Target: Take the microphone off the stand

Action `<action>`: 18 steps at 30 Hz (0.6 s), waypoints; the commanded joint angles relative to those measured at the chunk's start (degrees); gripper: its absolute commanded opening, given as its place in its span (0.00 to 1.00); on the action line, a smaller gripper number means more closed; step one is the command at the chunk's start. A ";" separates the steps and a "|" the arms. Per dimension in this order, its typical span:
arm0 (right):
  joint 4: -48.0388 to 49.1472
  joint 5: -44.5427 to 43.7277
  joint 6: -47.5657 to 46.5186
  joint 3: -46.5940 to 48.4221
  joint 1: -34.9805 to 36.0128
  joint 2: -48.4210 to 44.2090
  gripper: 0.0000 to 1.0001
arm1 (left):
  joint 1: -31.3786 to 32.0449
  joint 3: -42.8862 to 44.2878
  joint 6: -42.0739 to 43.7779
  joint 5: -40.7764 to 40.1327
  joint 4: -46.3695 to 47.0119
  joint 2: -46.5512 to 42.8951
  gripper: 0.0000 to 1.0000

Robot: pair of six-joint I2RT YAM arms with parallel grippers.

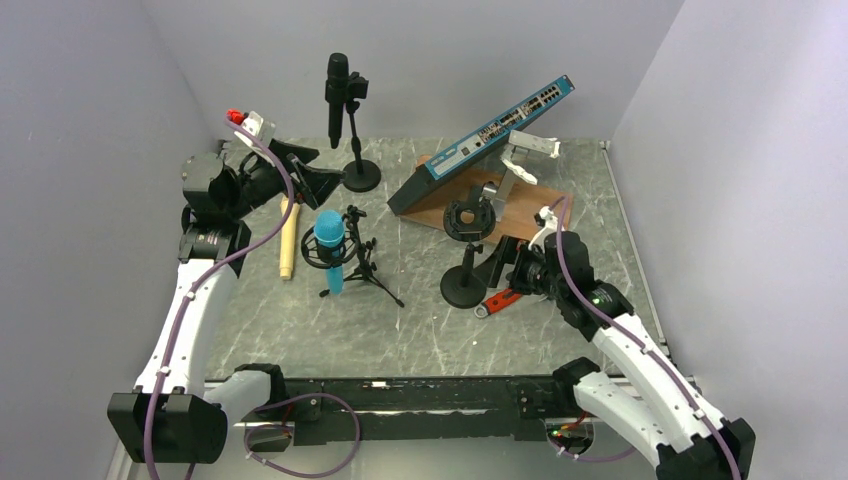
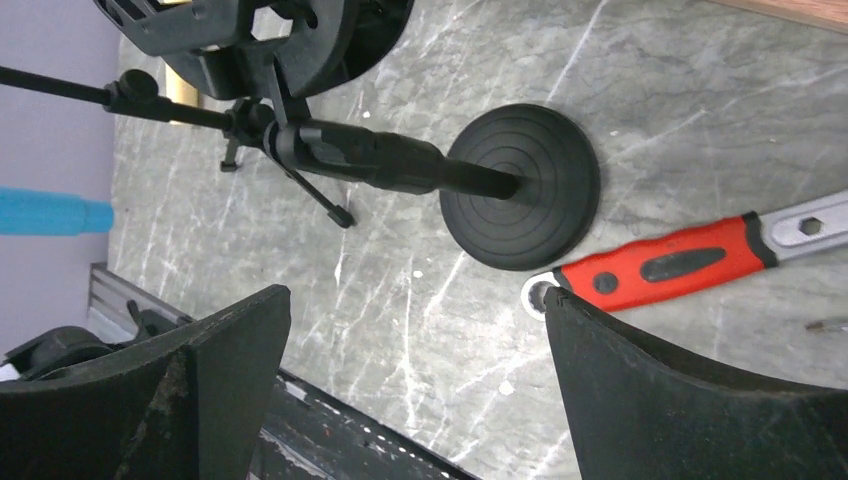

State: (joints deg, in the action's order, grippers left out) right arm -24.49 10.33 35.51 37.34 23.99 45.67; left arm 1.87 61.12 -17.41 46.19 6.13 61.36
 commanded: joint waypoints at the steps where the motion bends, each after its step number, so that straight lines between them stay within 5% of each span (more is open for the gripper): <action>1: -6.84 -4.12 -4.36 4.70 0.01 -1.98 1.00 | 0.18 2.34 1.89 -0.65 -0.28 -0.58 0.99; 8: -12.63 -6.28 -11.21 16.44 0.00 -1.10 1.00 | 0.16 2.14 4.70 -4.97 -2.28 -2.54 0.98; 18: -9.15 9.34 -13.16 22.78 -0.08 2.25 1.00 | 3.41 6.78 6.75 -12.56 -11.71 -8.06 0.99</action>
State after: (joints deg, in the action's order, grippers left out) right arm -35.88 10.74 23.81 57.14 23.99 47.92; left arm 4.43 61.91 -11.35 37.34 -0.25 56.60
